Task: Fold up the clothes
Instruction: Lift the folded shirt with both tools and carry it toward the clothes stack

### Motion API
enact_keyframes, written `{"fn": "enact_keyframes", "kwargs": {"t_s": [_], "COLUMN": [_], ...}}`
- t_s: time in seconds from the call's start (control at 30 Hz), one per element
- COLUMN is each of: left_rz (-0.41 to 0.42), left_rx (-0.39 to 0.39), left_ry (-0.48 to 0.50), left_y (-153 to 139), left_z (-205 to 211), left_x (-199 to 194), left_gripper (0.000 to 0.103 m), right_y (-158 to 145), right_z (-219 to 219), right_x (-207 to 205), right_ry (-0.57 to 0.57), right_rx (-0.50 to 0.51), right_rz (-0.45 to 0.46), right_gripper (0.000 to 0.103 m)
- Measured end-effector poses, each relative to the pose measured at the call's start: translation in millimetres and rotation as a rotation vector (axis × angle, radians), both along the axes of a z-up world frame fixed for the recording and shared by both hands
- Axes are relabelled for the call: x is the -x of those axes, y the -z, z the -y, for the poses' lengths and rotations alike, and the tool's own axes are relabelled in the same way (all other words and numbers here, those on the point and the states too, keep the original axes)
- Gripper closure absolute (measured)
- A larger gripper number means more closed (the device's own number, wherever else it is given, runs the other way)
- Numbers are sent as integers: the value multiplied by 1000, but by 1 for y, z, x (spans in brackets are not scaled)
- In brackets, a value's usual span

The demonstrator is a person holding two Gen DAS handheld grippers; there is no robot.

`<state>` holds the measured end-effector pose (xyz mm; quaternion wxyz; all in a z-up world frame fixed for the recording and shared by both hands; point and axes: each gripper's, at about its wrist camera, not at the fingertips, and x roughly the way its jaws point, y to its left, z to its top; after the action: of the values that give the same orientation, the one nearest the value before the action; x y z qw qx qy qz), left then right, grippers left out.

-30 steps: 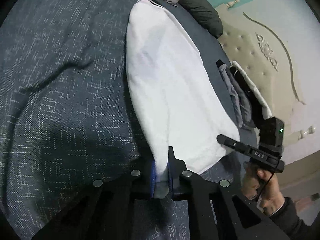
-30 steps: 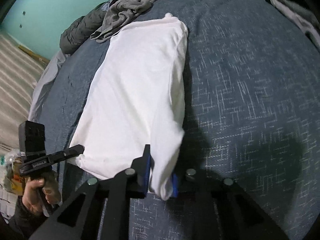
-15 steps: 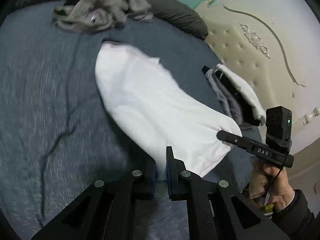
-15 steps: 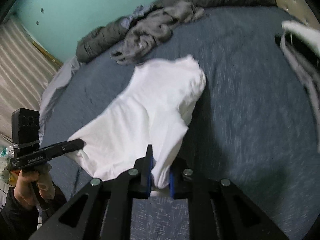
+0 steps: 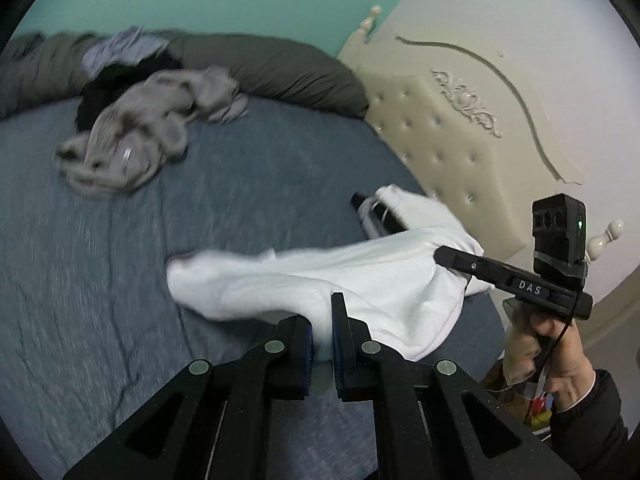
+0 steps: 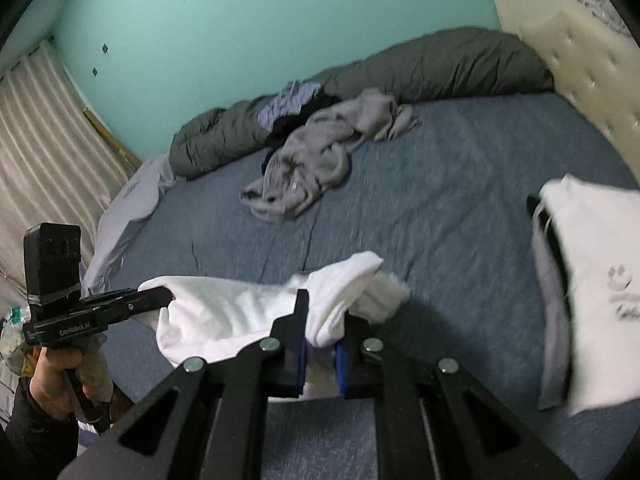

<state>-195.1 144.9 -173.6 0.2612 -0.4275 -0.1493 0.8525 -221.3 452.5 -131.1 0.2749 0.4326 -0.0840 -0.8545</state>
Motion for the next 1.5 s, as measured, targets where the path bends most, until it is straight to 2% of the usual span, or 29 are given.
{"fn": "enact_keyframes", "kwargs": {"t_s": [0.13,0.53,0.8,0.93,1.23,1.5], "left_rz": [-28,-103,-170,-191,-191,-239], "left_rx": [8,-29,-7,15,27,38], "left_ry": [20,91,132,151,179,207], "left_y": [-38,-113,-165,-178,-180,-196], "left_z": [-21,-84,-140,-173,-234,-299], "left_x": [22,66,109,137,198,231], "left_gripper": [95,96,96,96,96,96], "right_y": [-33,-120,-156,-163,-161,-180], "right_z": [-14,-63,-107,-126,-178,-228], "right_x": [12,53,95,123,174,193], "right_ry": [13,30,100,125,222,331], "right_rx": [-15,-87,-98,-132,-142,-195], "right_rz": [-28,-128,-196,-229,-261,-341], "right_gripper": [93,94,94,94,94,94]}}
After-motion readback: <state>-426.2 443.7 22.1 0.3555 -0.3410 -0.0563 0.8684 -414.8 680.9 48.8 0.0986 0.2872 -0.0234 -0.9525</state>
